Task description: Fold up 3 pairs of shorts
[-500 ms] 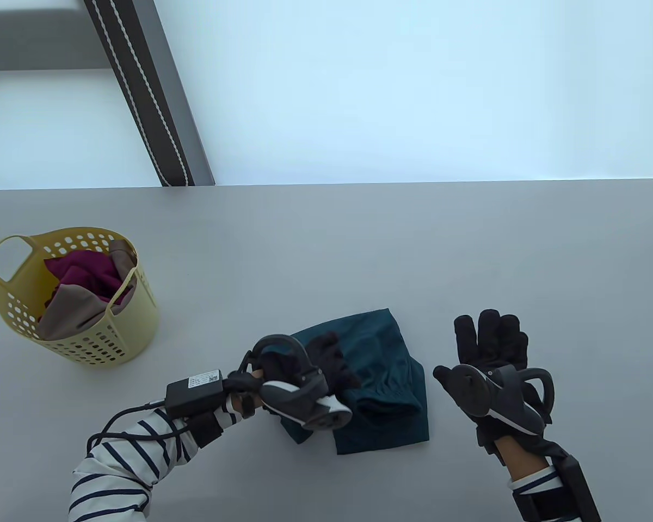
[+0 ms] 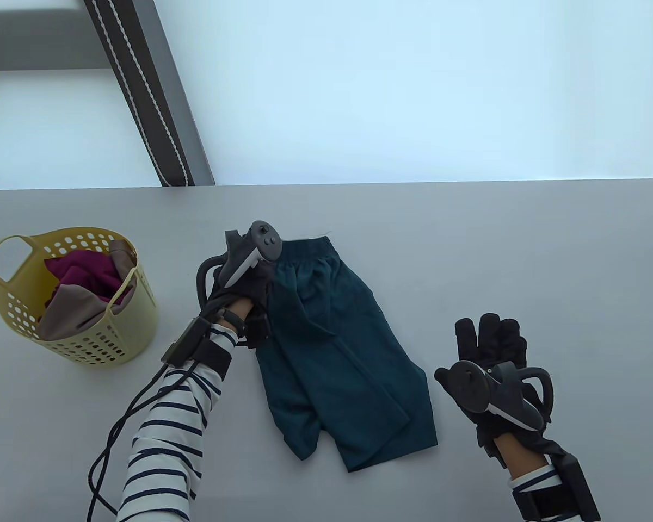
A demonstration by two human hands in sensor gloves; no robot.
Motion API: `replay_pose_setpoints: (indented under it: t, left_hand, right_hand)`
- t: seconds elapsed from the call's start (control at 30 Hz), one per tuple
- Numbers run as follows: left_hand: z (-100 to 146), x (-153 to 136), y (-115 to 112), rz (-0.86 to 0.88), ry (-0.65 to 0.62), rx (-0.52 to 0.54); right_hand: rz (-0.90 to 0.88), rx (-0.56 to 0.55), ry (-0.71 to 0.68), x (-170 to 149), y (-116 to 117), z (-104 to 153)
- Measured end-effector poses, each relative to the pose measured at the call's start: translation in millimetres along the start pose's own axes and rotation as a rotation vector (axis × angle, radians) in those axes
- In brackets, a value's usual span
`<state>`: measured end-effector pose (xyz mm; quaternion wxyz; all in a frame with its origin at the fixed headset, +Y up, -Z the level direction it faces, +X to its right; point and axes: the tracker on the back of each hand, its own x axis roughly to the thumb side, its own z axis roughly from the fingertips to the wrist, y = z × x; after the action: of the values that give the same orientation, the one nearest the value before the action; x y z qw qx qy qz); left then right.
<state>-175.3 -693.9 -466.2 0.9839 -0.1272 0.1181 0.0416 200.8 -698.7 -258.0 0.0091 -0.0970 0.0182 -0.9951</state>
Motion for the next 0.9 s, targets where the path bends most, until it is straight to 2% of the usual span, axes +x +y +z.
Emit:
replay_pose_setpoints:
  t: [0.1, 0.27, 0.37, 0.43, 0.47, 0.5, 0.57, 0.63, 0.77, 0.9]
  left_hand:
    - [-10.8, -0.1, -2.1, -0.008, 0.118, 0.075]
    - [-27.6, 11.0, -18.4, -0.112, 0.223, 0.149]
    - [-40.2, 16.4, -37.9, -0.144, 0.237, 0.118]
    - [-46.5, 17.9, -50.3, -0.14, 0.244, 0.06]
    - [-49.4, 18.3, -57.9, -0.144, 0.245, 0.021]
    - [-54.2, 17.7, -61.4, -0.139, 0.231, -0.071]
    - [-54.1, 19.3, -63.3, -0.12, 0.215, -0.112]
    - [-51.8, 23.8, -60.4, -0.143, 0.164, -0.062]
    - [-45.4, 33.0, -55.2, -0.298, 0.134, 0.031]
    - [-30.1, 43.4, -39.8, -0.467, 0.067, 0.176]
  right_hand:
    - [-0.001, 0.01, 0.0, 0.6, 0.5, -0.1]
    - [0.01, 0.043, -0.006, 3.3, 4.7, -1.0]
    - [0.013, 0.058, -0.009, 4.2, 6.5, -1.5]
    - [0.012, 0.068, -0.008, 3.9, 7.1, -1.8]
    - [0.009, 0.072, -0.006, 3.5, 7.5, -2.0]
    - [0.006, 0.076, -0.005, 3.3, 7.7, -2.3]
    - [0.003, 0.08, -0.005, 3.2, 7.9, -2.4]
    - [-0.001, 0.089, -0.007, 3.6, 8.1, -2.5]
    - [0.006, 0.096, -0.006, 5.6, 8.5, -2.4]
    - [0.014, 0.082, -0.004, 7.7, 6.2, -2.1]
